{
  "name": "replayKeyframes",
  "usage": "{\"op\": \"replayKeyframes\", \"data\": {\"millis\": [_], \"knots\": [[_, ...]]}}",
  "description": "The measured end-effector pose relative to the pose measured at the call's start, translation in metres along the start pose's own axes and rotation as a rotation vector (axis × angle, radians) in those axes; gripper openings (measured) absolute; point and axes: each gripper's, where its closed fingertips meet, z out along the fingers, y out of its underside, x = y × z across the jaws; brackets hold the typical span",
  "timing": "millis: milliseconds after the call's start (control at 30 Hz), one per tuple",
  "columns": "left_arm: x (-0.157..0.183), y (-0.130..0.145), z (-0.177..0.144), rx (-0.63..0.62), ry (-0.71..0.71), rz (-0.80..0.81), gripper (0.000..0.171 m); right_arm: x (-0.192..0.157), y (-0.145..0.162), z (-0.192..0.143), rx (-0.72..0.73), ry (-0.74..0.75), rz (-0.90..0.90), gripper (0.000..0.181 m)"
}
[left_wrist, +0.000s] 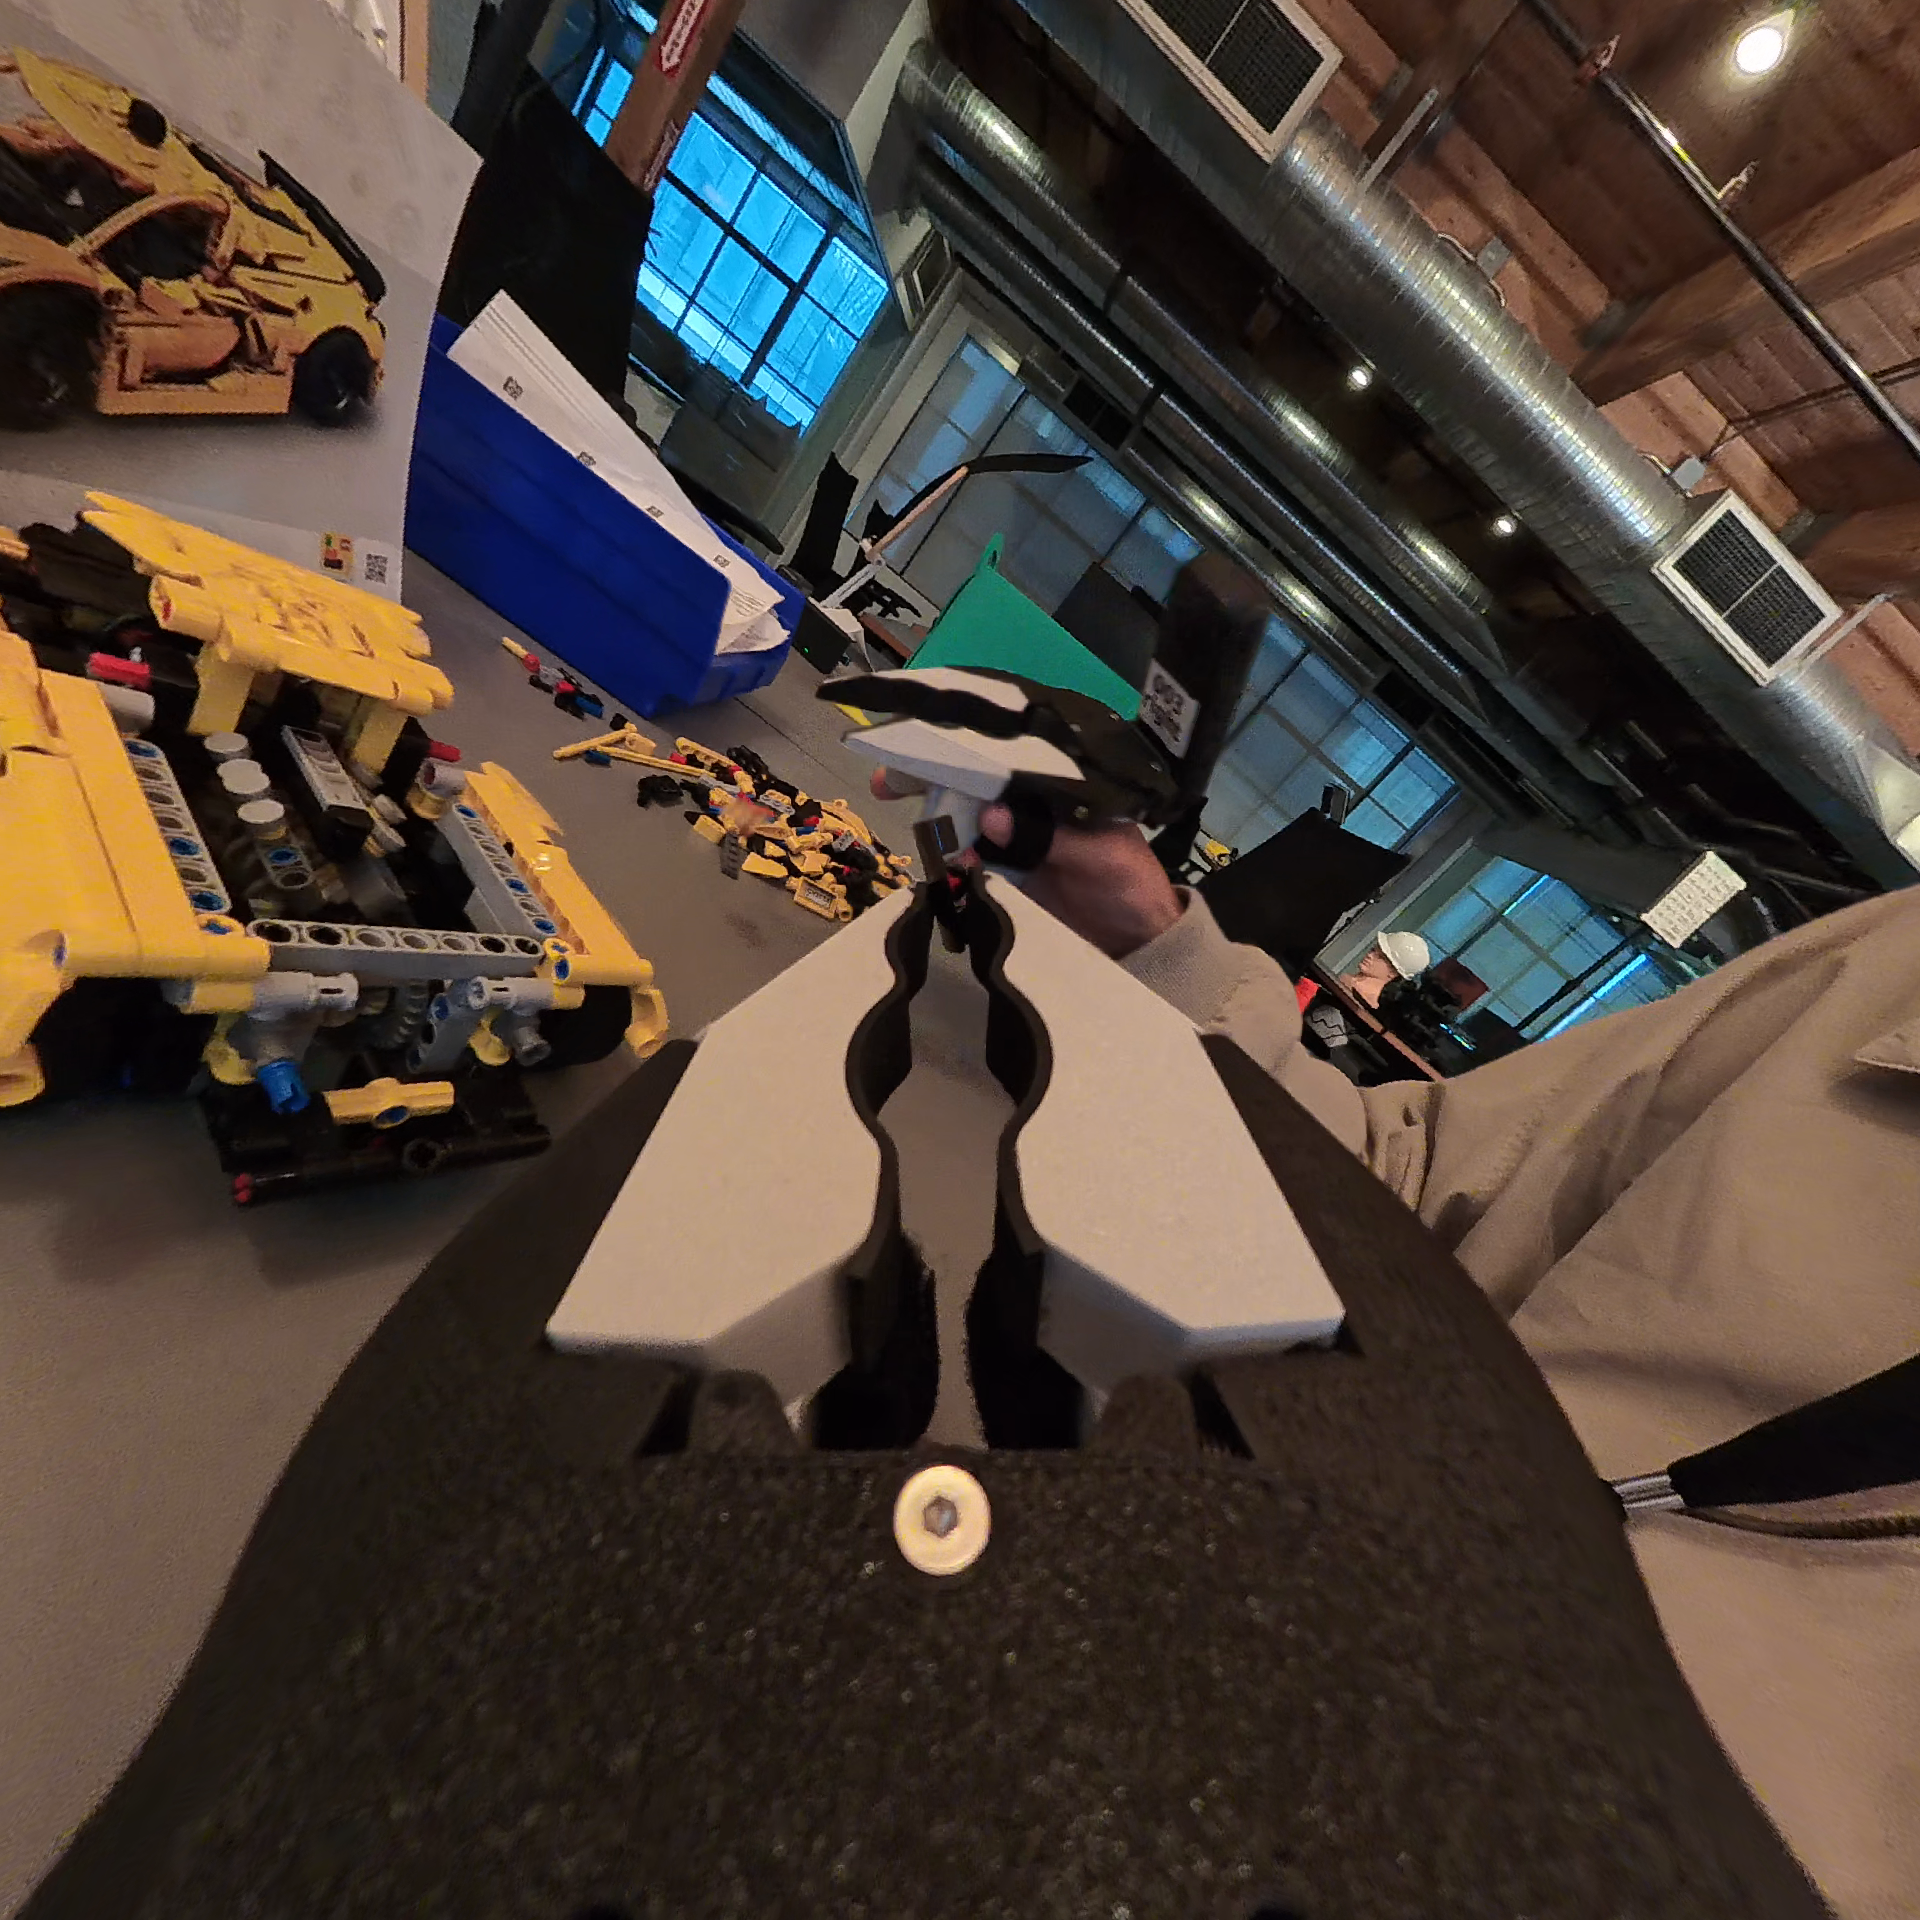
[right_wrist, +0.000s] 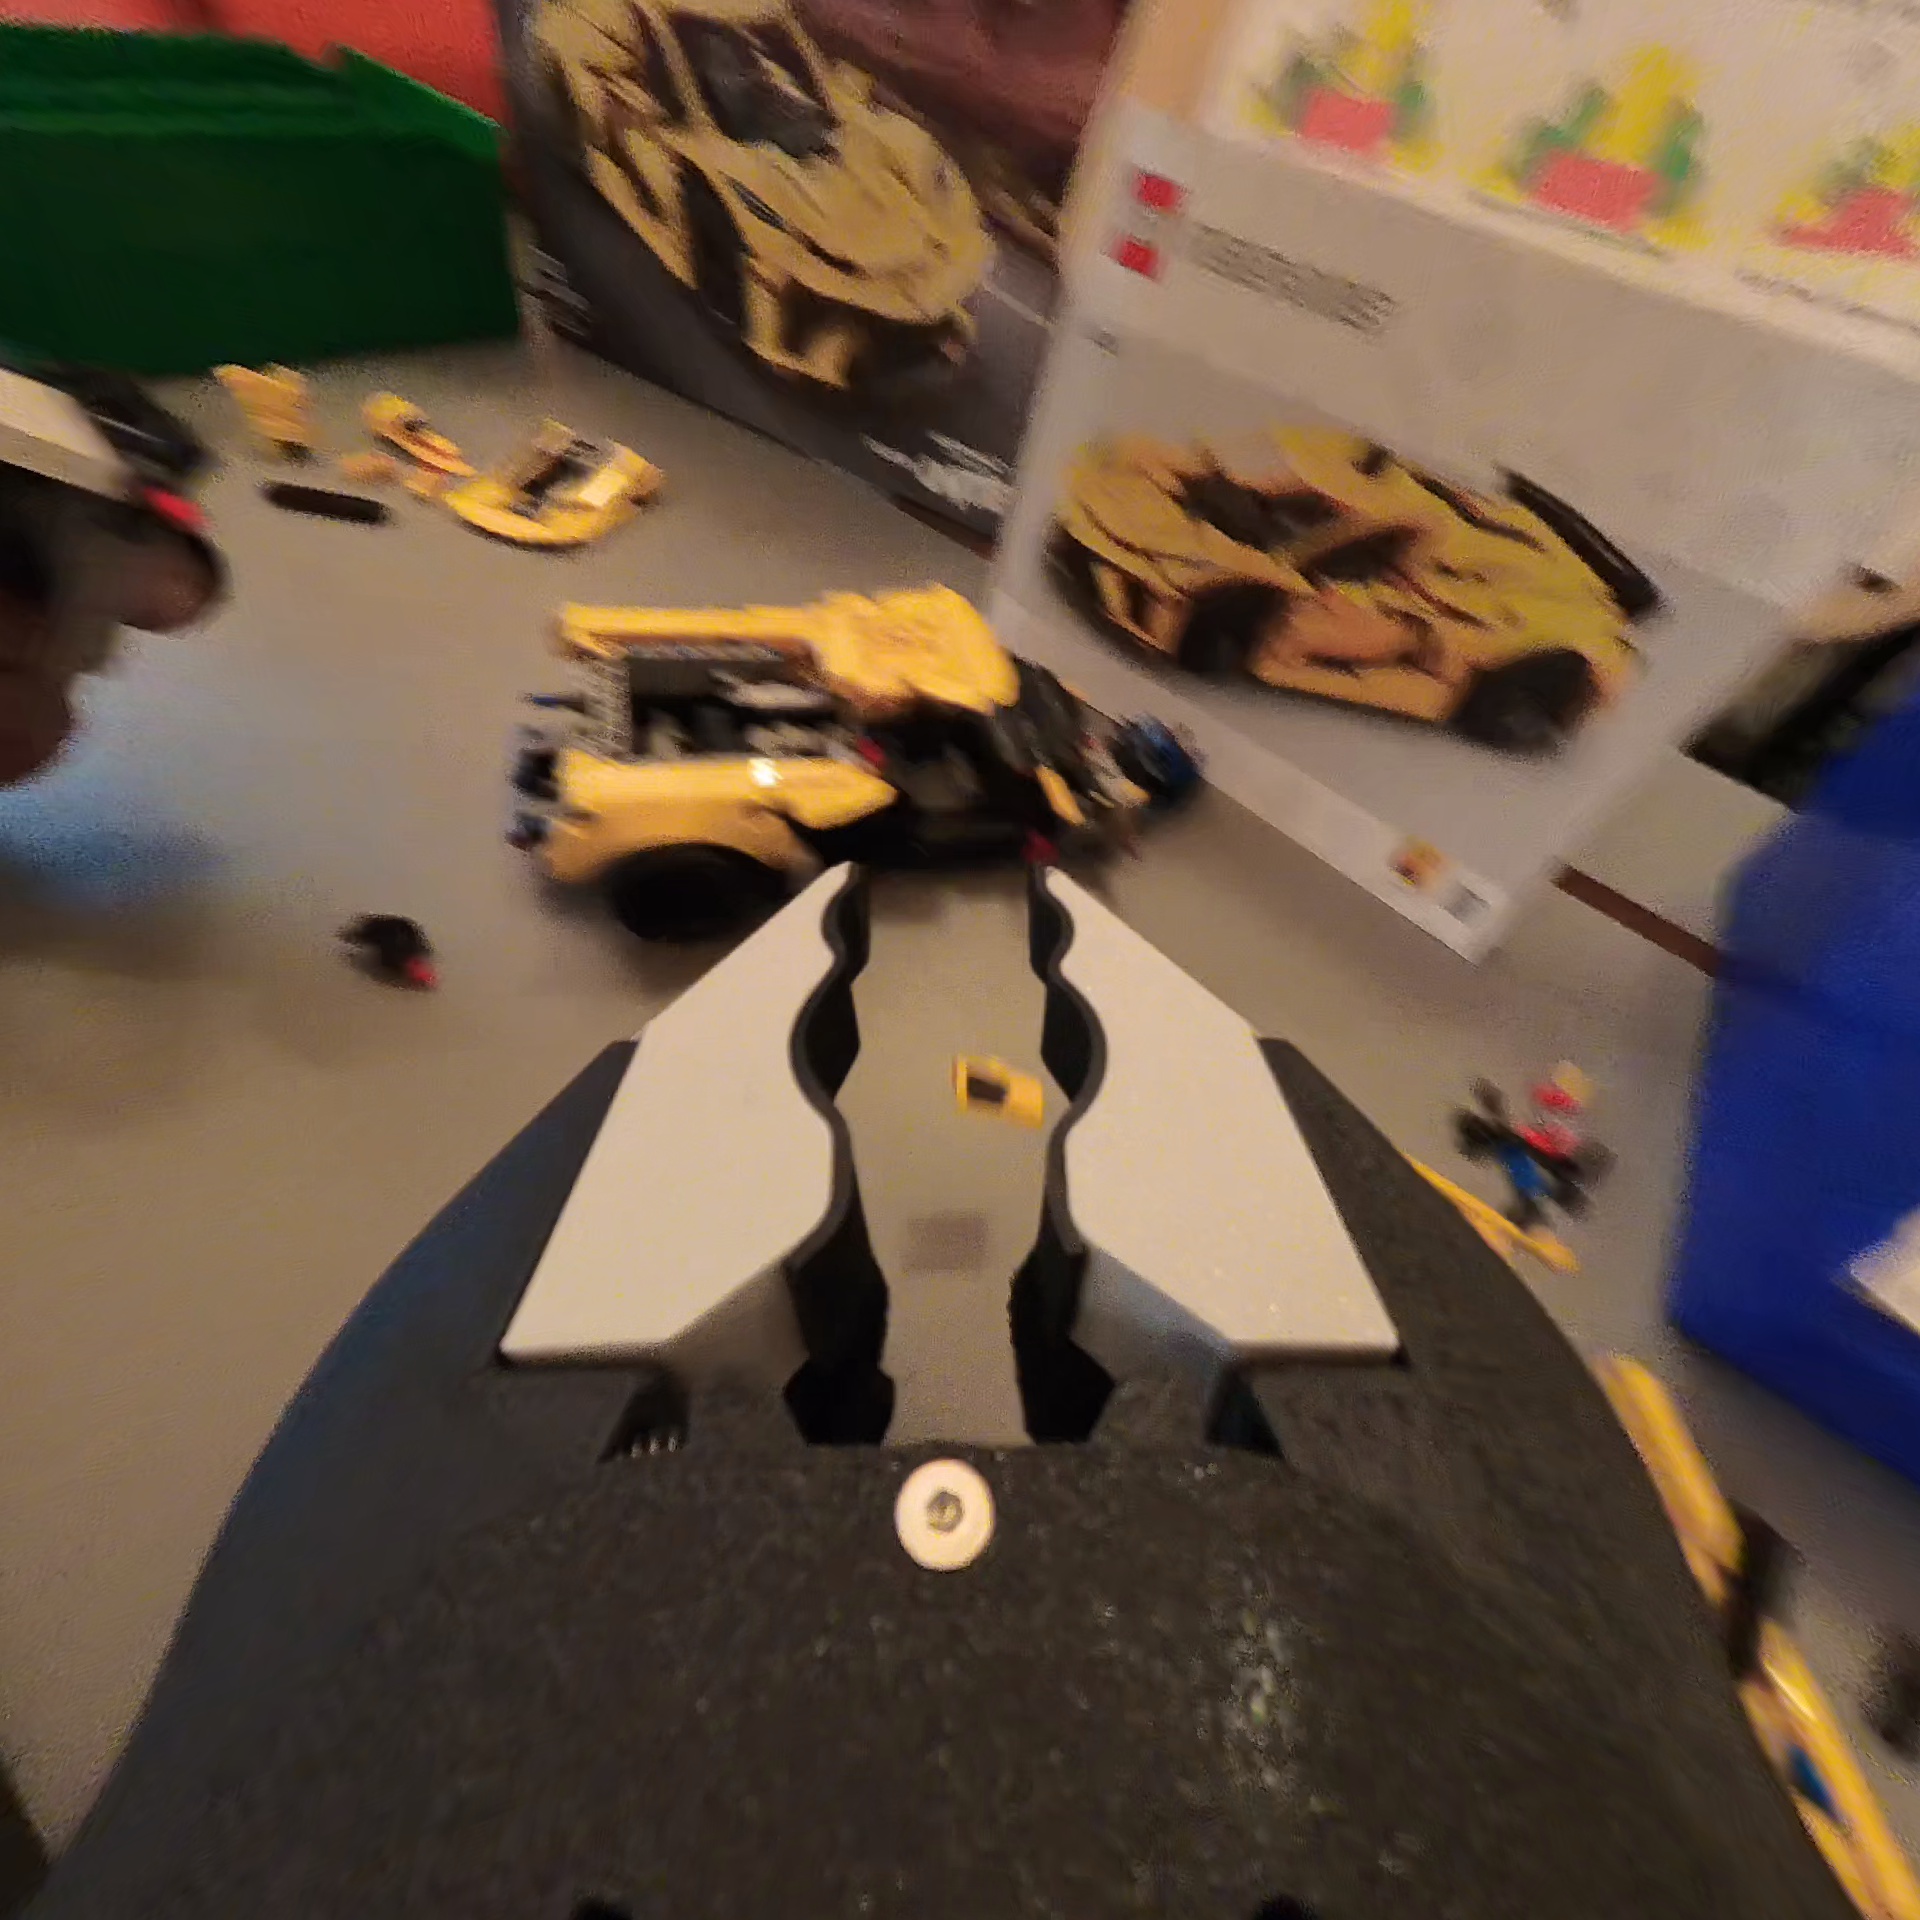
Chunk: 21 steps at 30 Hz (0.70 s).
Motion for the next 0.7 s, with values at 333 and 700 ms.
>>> {"op": "replayKeyframes", "data": {"millis": [333,700], "knots": [[-0.026,0.035,0.001,-0.2,-0.157,-0.011,0.005,-0.145,0.004,0.059,-0.132,-0.145,-0.312,0.024],[-0.035,0.056,0.004,-0.332,-0.226,0.085,0.005,-0.154,0.016,0.06,-0.185,-0.141,-0.438,0.01]]}}
